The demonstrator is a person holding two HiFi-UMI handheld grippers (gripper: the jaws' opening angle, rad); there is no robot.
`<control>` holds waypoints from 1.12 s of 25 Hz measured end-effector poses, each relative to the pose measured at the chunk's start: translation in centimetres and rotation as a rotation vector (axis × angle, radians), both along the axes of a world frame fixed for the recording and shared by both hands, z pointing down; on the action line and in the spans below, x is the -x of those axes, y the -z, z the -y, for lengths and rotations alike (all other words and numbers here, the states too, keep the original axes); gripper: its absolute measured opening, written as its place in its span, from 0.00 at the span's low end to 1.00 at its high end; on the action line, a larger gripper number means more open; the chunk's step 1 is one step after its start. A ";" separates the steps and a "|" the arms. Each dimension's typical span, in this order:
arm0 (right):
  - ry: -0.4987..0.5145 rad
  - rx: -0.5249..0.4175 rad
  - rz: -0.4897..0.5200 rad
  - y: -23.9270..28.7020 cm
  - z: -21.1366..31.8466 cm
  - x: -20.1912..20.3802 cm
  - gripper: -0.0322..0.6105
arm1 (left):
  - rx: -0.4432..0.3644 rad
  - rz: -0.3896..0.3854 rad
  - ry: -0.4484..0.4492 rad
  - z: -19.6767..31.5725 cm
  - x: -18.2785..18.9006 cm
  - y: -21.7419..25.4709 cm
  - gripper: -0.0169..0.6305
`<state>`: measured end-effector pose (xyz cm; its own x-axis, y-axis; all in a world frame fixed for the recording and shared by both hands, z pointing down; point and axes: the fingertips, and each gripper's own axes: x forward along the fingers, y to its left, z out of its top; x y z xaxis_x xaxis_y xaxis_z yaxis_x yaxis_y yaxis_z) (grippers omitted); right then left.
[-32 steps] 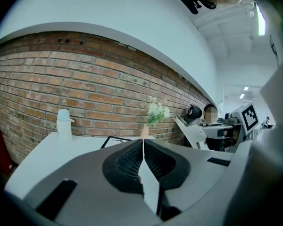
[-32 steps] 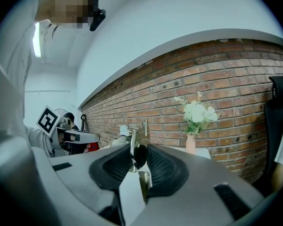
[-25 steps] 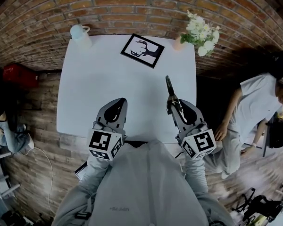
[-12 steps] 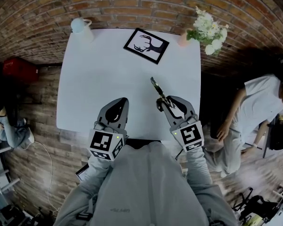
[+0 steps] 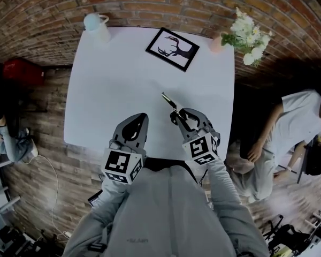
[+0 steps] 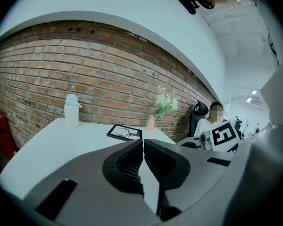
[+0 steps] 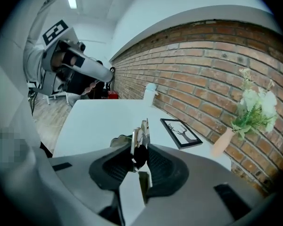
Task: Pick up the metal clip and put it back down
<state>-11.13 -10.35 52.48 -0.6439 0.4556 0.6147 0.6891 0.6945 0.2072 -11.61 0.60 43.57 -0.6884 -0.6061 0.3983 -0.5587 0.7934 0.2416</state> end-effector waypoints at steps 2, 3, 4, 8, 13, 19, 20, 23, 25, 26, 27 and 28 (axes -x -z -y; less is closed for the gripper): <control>0.014 -0.026 -0.006 -1.0 -0.4 0.1 0.21 | 0.000 -0.006 0.003 -0.2 0.1 -0.3 0.07; 0.020 -0.038 -0.009 -1.5 -0.6 0.1 0.21 | 0.000 -0.008 0.004 -0.3 0.1 -0.4 0.07; 0.025 -0.048 -0.013 -1.9 -0.8 0.1 0.21 | 0.000 -0.010 0.006 -0.4 0.1 -0.5 0.07; 0.050 -0.090 -0.027 -3.7 -1.4 0.2 0.21 | 0.000 -0.019 0.011 -0.6 0.2 -1.0 0.07; 0.076 -0.150 -0.037 -5.8 -1.8 0.3 0.21 | 0.001 -0.028 0.009 -0.7 0.2 -1.6 0.07; 0.110 -0.216 -0.026 -7.0 -2.4 0.4 0.21 | 0.000 -0.035 0.008 -1.0 0.3 -1.9 0.07; 0.114 -0.223 -0.024 -7.1 -2.5 0.4 0.21 | 0.000 -0.035 0.008 -1.0 0.3 -1.9 0.07; 0.131 -0.247 -0.023 -7.7 -2.7 0.4 0.21 | 0.001 -0.036 0.009 -1.0 0.3 -2.0 0.07; 0.139 -0.255 -0.019 -8.0 -2.7 0.5 0.22 | 0.002 -0.038 0.010 -1.0 0.3 -2.1 0.07; 0.142 -0.256 -0.019 -8.0 -2.8 0.5 0.22 | 0.002 -0.039 0.011 -1.1 0.3 -2.2 0.07; 0.146 -0.256 -0.019 -8.1 -2.8 0.6 0.22 | 0.002 -0.040 0.012 -1.1 0.3 -2.2 0.07; 0.152 -0.258 -0.019 -8.1 -2.9 0.6 0.22 | 0.002 -0.041 0.012 -1.1 0.3 -2.2 0.07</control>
